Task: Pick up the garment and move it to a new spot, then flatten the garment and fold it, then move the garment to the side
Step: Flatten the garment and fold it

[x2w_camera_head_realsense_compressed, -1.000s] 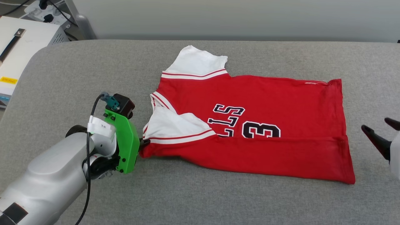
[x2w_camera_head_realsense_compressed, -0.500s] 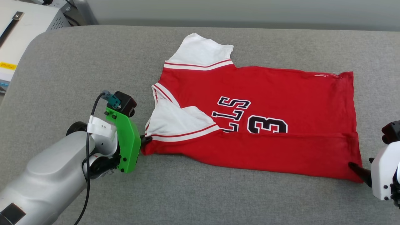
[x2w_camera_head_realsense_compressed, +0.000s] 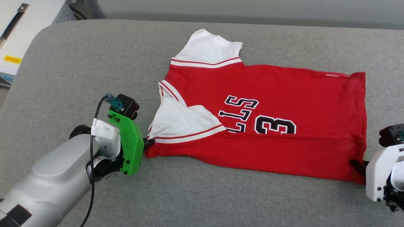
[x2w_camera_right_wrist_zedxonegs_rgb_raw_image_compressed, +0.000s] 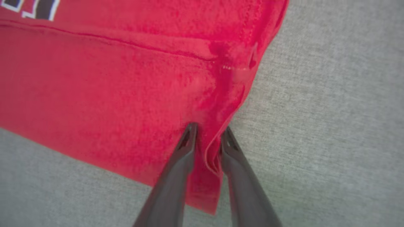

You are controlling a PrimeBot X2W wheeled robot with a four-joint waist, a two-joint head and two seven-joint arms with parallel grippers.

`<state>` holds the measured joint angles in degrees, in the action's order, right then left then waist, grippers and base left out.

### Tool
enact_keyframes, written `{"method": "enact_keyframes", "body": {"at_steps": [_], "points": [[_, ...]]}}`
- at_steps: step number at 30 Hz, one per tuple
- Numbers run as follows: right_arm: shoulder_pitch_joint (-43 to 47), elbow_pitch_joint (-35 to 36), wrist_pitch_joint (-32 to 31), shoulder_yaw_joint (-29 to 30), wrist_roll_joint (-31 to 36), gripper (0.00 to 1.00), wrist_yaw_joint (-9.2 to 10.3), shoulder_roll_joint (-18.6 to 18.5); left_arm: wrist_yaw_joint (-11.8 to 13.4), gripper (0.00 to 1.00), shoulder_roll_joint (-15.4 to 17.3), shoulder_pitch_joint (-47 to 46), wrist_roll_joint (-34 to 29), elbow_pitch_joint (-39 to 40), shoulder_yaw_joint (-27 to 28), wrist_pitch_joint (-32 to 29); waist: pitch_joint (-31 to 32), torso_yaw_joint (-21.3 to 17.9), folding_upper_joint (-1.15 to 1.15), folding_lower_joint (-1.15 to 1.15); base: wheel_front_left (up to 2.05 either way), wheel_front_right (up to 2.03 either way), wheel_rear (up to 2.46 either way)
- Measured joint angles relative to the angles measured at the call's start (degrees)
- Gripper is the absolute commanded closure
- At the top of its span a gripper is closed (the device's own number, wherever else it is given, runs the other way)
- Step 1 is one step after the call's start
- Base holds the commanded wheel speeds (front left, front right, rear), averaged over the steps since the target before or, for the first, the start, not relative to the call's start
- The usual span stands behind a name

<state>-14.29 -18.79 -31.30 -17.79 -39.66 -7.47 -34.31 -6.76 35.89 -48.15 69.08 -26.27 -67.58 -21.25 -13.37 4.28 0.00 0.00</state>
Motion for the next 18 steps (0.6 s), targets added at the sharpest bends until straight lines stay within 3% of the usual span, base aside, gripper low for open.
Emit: {"method": "enact_keyframes", "body": {"at_steps": [7, 12, 18], "points": [[0.9, 1.8, 4.0, -2.0, -1.6, 1.00, -0.05, -1.2, -0.1, 1.00, 1.1, 1.2, 0.0, 0.5, -0.8, 0.5, 3.3, -0.5, 0.00, 0.00, 0.00, 0.00, 0.00], [3.7, 5.7, 5.4, -1.6, -2.4, 1.00, -0.07, -2.9, 0.3, 1.00, 4.5, 2.9, -0.7, 5.4, -1.2, 1.4, 5.8, -1.0, 0.00, 0.00, 0.00, 0.00, 0.00], [8.0, 10.1, 4.8, 0.6, -2.9, 1.00, -0.07, -4.7, 3.3, 1.00, 9.3, 6.7, -1.8, 13.9, -1.9, 1.4, 8.0, -1.4, 0.00, 0.00, 0.00, 0.00, 0.00]]}}
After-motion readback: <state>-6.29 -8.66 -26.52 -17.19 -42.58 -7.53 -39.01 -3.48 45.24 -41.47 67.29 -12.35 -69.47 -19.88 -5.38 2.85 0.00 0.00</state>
